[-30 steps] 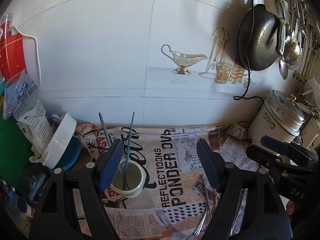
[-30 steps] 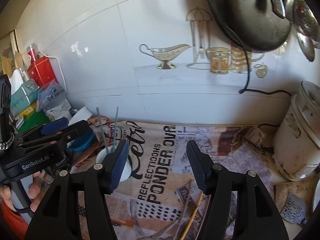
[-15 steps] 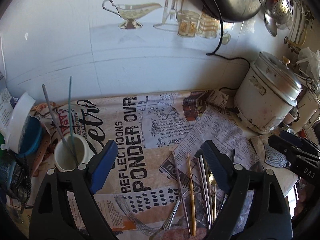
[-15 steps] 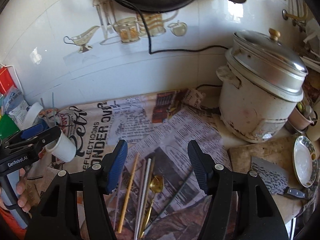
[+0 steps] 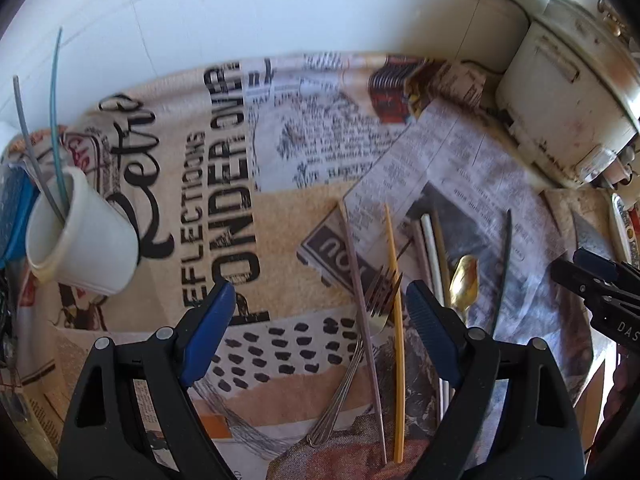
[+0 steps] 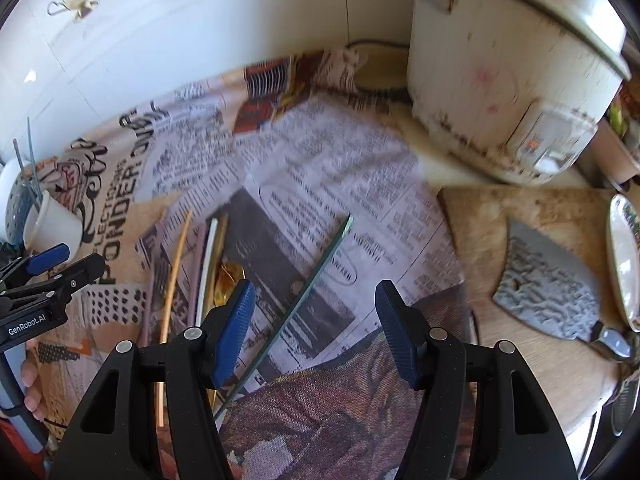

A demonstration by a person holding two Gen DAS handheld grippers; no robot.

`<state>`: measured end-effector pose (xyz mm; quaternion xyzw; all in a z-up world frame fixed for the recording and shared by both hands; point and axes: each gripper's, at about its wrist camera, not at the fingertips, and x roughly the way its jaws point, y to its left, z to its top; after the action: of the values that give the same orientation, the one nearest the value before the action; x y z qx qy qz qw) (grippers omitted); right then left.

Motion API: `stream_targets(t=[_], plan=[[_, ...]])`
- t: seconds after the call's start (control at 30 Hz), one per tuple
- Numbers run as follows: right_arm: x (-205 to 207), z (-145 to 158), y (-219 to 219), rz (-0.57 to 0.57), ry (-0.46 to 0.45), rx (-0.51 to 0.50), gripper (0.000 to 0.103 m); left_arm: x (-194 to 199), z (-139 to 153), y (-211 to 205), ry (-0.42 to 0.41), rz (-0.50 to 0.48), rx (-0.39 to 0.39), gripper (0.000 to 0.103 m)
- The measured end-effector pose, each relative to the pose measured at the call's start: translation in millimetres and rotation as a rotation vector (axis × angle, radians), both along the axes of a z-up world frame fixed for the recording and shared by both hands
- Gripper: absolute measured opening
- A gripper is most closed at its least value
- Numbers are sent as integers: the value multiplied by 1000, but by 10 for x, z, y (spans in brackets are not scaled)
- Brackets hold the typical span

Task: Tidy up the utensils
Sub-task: 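Move both open tools back to the utensil pile, then grasp a brown chopstick with the left tool while the right tool grasps a dark green chopstick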

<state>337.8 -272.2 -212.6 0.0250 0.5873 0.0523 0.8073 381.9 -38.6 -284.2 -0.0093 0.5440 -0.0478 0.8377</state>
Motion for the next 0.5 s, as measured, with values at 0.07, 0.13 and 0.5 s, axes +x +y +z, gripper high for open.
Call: stream_targets(t=[0.07, 0.13, 0.5], plan=[[0, -110, 9, 0, 33, 15, 59, 3, -106, -14, 22, -1, 3, 86], [-8, -214, 50, 12, 60, 24, 59, 9, -188, -23, 38, 2, 10, 83], [-64, -474, 200, 82, 114, 39, 30, 112, -411, -2, 99, 5, -34, 46]])
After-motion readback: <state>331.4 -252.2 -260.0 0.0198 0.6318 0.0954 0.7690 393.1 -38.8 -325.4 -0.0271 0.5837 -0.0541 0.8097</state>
